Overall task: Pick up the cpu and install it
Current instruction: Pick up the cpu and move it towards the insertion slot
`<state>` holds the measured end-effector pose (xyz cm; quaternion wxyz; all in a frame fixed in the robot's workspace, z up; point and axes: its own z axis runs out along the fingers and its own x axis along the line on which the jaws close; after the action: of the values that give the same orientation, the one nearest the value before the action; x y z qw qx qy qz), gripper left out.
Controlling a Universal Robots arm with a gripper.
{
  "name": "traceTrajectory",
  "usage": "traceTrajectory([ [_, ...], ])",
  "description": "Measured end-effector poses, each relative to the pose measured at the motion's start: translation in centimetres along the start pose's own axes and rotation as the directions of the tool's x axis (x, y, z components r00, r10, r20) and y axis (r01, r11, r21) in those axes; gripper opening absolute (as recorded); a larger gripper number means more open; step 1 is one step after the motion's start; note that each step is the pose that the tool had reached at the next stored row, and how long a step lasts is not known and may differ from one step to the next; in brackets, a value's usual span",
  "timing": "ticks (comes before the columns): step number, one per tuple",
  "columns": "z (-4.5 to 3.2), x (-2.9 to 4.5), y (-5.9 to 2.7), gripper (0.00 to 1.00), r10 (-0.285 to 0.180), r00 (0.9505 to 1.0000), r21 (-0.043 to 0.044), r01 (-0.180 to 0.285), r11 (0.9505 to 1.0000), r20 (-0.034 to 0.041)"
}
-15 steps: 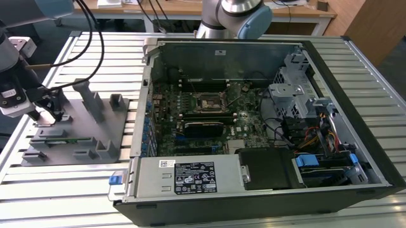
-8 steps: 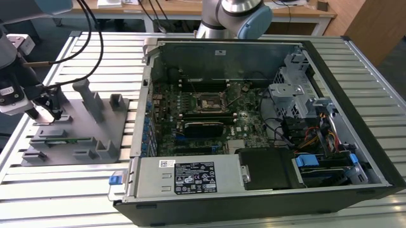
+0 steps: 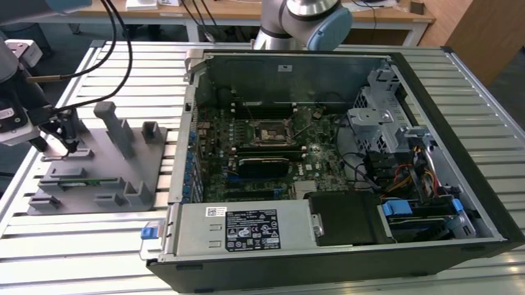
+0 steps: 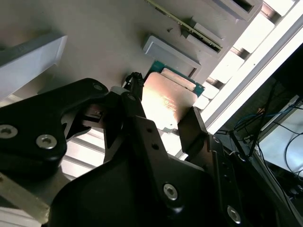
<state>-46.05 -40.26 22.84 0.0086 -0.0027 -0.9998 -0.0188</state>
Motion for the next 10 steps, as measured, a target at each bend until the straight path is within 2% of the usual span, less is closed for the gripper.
traceTrajectory([
  [10,-0.83,0.01,0.03,0.54,0.0,1.0,0.0,0.0,1.0,0.0],
])
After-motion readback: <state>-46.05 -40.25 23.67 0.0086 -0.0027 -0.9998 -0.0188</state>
